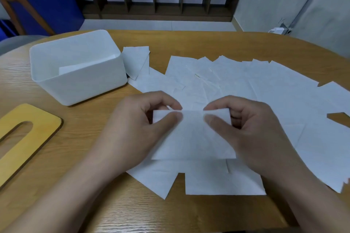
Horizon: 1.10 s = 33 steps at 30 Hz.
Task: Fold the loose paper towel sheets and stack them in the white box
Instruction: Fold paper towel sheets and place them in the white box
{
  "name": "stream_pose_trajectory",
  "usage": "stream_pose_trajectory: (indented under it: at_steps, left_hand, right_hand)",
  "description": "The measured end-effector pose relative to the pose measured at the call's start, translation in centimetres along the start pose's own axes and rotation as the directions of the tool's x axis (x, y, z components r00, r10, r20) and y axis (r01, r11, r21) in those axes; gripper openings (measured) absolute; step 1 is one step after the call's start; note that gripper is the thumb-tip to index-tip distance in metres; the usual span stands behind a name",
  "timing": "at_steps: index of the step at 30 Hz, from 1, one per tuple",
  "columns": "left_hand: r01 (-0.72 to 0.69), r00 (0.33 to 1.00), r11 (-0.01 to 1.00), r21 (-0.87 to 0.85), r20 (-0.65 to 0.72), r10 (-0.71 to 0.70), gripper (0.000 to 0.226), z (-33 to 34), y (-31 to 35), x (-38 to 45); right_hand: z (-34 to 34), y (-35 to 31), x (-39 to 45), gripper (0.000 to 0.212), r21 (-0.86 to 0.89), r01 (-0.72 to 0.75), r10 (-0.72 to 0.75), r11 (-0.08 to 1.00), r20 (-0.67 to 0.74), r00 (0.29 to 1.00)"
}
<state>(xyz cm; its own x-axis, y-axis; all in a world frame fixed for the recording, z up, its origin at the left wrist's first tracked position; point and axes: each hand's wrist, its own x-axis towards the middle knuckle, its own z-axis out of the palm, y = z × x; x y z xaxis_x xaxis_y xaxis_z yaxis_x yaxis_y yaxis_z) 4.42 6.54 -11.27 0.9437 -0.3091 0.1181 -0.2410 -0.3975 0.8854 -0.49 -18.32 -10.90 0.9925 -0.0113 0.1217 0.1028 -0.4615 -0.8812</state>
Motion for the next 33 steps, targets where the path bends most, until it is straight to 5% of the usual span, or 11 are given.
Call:
stream_pose_trajectory:
  at_steps: [6,10,13,21,33]
  left_hand:
    - [0.014,0.996,0.984,0.175,0.079,-0.028,0.011,-0.3,-0.8,-0.7]
    - [-0.007,0.994,0.951,0.309,0.106,-0.027,0.012,0.0,-1.2,-0.7]
    - [-0.033,0.992,0.928,0.372,0.128,-0.016,0.016,-0.1,-1.4,-0.4]
    - [-0.111,0.994,0.922,0.371,0.063,0.095,0.017,1.9,-1.6,1.7]
    - [-0.146,0.989,0.850,0.505,0.093,0.115,0.029,6.9,-1.0,4.6]
  right_hand:
    - [0.0,0.9,-0.7,0.019,-0.239,-0.027,0.059,0.971,0.128,0.990]
    - [0.3,1.4,-0.6,0.025,-0.506,0.089,0.008,0.858,0.186,0.982]
    - [0.1,1.8,-0.5,0.027,-0.552,0.144,-0.060,0.821,0.167,0.984]
    - [0.1,2.9,0.7,0.020,-0.423,0.045,-0.082,0.905,-0.068,0.994]
    - [0.7,4.3,1.2,0.023,-0.399,0.096,-0.155,0.912,-0.119,0.981]
